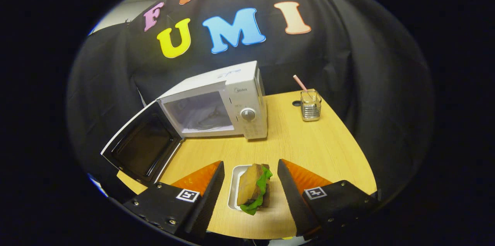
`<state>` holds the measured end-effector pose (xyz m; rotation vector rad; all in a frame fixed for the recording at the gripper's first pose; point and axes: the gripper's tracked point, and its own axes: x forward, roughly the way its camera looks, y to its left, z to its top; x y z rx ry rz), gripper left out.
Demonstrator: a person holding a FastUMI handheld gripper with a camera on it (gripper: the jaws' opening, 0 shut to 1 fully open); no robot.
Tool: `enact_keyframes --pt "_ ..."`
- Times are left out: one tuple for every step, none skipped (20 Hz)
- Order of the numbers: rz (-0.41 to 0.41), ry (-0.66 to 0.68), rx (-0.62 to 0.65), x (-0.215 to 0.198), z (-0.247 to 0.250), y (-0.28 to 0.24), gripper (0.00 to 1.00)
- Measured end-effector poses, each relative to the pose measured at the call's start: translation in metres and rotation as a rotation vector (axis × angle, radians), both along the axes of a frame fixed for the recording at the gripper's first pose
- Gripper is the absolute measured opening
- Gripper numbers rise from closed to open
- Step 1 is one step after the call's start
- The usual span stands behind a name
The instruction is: Open the microwave, put the food inside, and close the microwave door.
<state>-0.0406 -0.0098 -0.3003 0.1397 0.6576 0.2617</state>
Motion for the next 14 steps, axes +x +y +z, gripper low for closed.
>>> enact_keyframes --pt "0.0 0.033 0.006 0.0 -0.013 0.0 0.82" --pt "0.002 0.067 0.015 -0.002 -0.026 -0.002 0.82" --pt "0.004 0.097 0.025 -0.003 -0.036 -0.002 0.82" --pt "0.002 0.13 0.035 -0.004 -0.046 -0.003 0.82" --pt "-0.001 0.16 0.046 -0.004 -0.056 -0.004 0.82" --pt "-0.01 0.186 0.057 -0.003 -0.064 -0.005 0.82" --pt "-0.02 0.22 0.068 -0.003 -0.074 -0.006 0.82" --pt "-0.026 0.248 0.091 -0.004 -0.081 -0.004 0.82" --pt "-0.036 0.269 0.102 -0.004 -0.084 -0.003 0.82" --pt "-0.047 0.287 0.112 -0.005 -0.088 -0.006 0.58" --pt "-0.043 0.297 0.151 -0.004 -0.085 0.0 0.5" --pt "-0.039 0.317 0.157 -0.006 -0.085 0.001 0.36" --pt "-0.039 0.318 0.137 -0.004 -0.085 -0.001 0.32" --pt "-0.034 0.316 0.131 -0.003 -0.081 -0.001 0.21"
